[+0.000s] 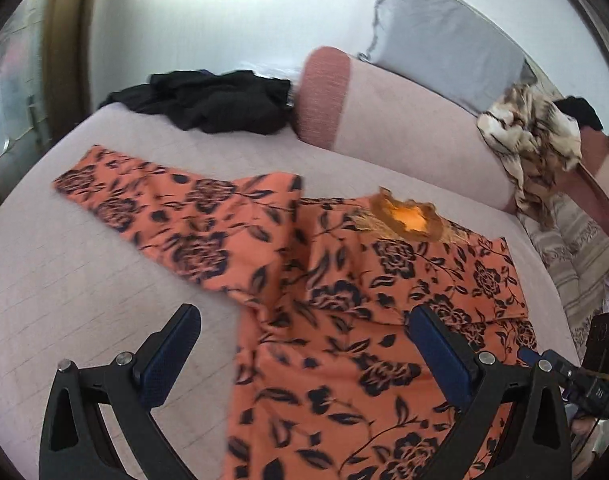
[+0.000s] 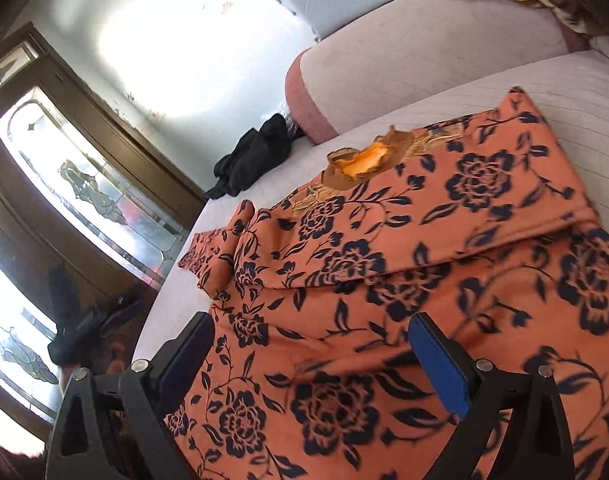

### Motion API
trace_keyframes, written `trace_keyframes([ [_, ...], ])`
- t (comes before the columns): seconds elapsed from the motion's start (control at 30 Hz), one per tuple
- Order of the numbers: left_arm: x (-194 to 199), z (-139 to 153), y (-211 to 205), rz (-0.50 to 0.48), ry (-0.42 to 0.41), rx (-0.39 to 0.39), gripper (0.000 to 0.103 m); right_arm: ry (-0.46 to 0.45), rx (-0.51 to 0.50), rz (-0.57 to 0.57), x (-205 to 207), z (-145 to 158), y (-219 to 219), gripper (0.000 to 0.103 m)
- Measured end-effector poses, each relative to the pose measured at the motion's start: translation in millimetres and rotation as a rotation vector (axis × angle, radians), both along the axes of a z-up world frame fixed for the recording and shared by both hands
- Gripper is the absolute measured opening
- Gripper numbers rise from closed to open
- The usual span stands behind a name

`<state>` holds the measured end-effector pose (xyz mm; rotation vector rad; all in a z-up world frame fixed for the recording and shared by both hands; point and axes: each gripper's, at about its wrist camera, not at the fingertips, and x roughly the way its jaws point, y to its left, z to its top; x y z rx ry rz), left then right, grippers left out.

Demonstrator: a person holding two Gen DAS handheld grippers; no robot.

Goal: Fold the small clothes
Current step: 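Fold the held sleeve across the blouse body with the right gripper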

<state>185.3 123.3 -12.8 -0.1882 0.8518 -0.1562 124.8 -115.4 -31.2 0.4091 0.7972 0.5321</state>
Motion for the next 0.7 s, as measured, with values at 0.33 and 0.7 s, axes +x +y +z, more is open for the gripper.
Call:
trace_keyframes([
  [0.33, 91, -71, -44, 0.024, 0.273, 0.149, 0.063, -0.016, 0.119, 0.016, 6, -5, -23, 0.099],
  [0.7, 65, -74, -72, 0.142, 0.258, 0.389, 0.035, 0.038, 0.196, -0.003, 10, -15, -29, 0.099],
])
